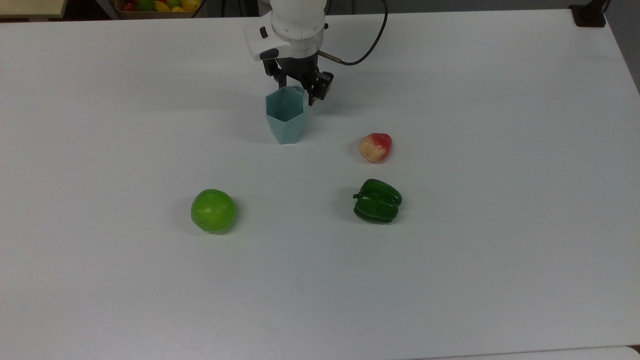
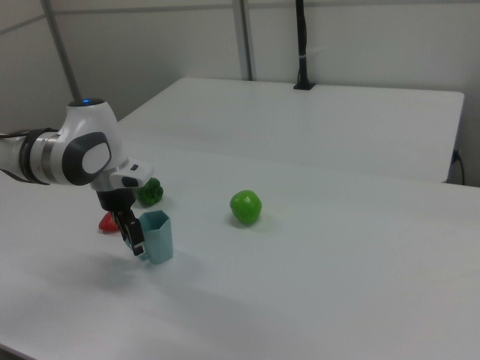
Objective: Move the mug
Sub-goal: 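Lower the gripper onto the mug rim, then close the gripper on the mug rim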
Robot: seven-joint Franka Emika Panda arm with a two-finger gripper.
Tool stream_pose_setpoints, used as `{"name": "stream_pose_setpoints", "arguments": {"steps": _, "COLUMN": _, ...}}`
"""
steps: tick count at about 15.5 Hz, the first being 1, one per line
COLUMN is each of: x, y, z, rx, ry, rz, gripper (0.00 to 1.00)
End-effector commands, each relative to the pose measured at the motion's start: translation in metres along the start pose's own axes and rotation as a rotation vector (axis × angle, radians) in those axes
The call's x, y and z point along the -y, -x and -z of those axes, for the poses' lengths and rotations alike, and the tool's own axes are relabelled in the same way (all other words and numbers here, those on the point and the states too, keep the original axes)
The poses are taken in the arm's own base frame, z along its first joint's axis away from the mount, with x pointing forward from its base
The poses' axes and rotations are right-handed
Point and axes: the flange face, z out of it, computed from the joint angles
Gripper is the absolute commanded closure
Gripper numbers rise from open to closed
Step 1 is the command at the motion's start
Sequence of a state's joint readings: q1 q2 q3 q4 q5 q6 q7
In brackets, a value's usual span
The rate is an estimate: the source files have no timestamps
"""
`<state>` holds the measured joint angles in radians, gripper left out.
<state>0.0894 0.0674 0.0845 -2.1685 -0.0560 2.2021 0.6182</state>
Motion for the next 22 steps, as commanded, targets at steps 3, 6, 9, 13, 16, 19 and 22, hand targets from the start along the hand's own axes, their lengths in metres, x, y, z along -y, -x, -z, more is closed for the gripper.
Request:
{"name": "stream_pose_setpoints", "arguments": {"steps": 3, "x": 0.006, "y": 0.002, "z": -0.003, "rx": -0.023, "ry": 0.010, "rz": -0.008, "gripper": 0.45}}
{"name": "stream_pose_setpoints", "arguments": {"steps": 6, "x": 0.006, "y": 0.001, "z": -0.003, "rx": -0.024, "ry": 0.008, "rz": -0.008, "gripper": 0.56}}
{"name": "stream_pose_setpoints", "arguments": {"steps": 9, "x": 0.006, "y": 0.001, "z": -0.002, "rx": -0.028, "ry": 0.005, "rz": -0.008, "gripper": 0.66}}
{"name": "stream_pose_setpoints", "arguments": {"steps": 13, "x": 0.006, "y": 0.001, "z": -0.001, "rx": -0.031, "ry": 0.004, "rz": -0.008, "gripper": 0.75}}
{"name": "stream_pose_setpoints", "arguments": {"steps": 16, "x": 0.006, "y": 0.001, "z": 0.003, "rx": -0.039, "ry": 0.000, "rz": -0.006, "gripper": 0.80}}
{"name": "stream_pose_setpoints", "arguments": {"steps": 19, "x": 0.005, "y": 0.001, "z": 0.012, "rx": -0.053, "ry": -0.006, "rz": -0.005, "gripper": 0.82}}
{"name": "stream_pose_setpoints", "arguments": {"steps": 22, "x": -0.002, "y": 0.001, "z": 0.038, "rx": -0.096, "ry": -0.028, "rz": -0.007, "gripper": 0.82}}
